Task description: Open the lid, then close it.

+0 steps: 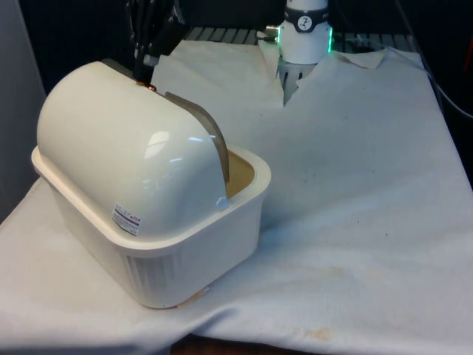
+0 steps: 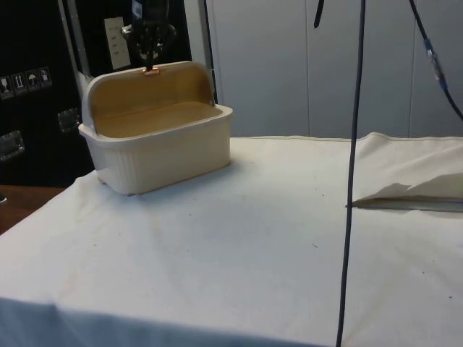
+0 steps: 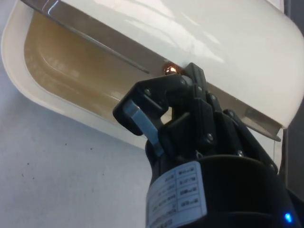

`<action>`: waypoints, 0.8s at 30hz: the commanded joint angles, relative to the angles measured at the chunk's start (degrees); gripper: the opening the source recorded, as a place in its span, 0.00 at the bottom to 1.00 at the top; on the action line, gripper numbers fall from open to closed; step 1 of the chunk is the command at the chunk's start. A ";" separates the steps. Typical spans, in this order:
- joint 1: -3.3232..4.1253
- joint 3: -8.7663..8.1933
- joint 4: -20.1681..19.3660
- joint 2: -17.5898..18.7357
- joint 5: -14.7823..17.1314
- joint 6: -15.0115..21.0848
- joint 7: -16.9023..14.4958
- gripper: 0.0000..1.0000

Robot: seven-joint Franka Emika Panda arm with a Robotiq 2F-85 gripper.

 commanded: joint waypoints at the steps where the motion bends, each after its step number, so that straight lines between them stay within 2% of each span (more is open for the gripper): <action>1: 0.29 0.06 -0.57 0.23 0.00 0.92 0.57 0.00; 2: 0.06 0.00 -0.06 0.00 -0.06 0.00 0.06 0.00; 5: 0.52 0.29 -1.09 0.06 0.29 0.86 0.74 0.00; 11: 0.46 1.20 -1.95 -0.40 1.20 0.06 0.57 0.00; 12: 0.57 0.34 -1.20 -0.52 0.11 -0.46 0.63 0.00; 13: 0.46 1.32 -2.12 -0.52 1.32 -0.17 0.52 0.00; 19: 0.40 2.18 -2.69 -1.49 2.23 -2.23 0.23 0.00; 20: 0.63 1.20 -1.95 -1.49 0.86 -2.64 0.63 0.00; 21: 0.40 2.29 -2.75 -1.60 2.41 -2.58 0.11 0.00; 24: 0.34 2.64 -2.98 -2.06 2.81 -3.72 0.06 0.00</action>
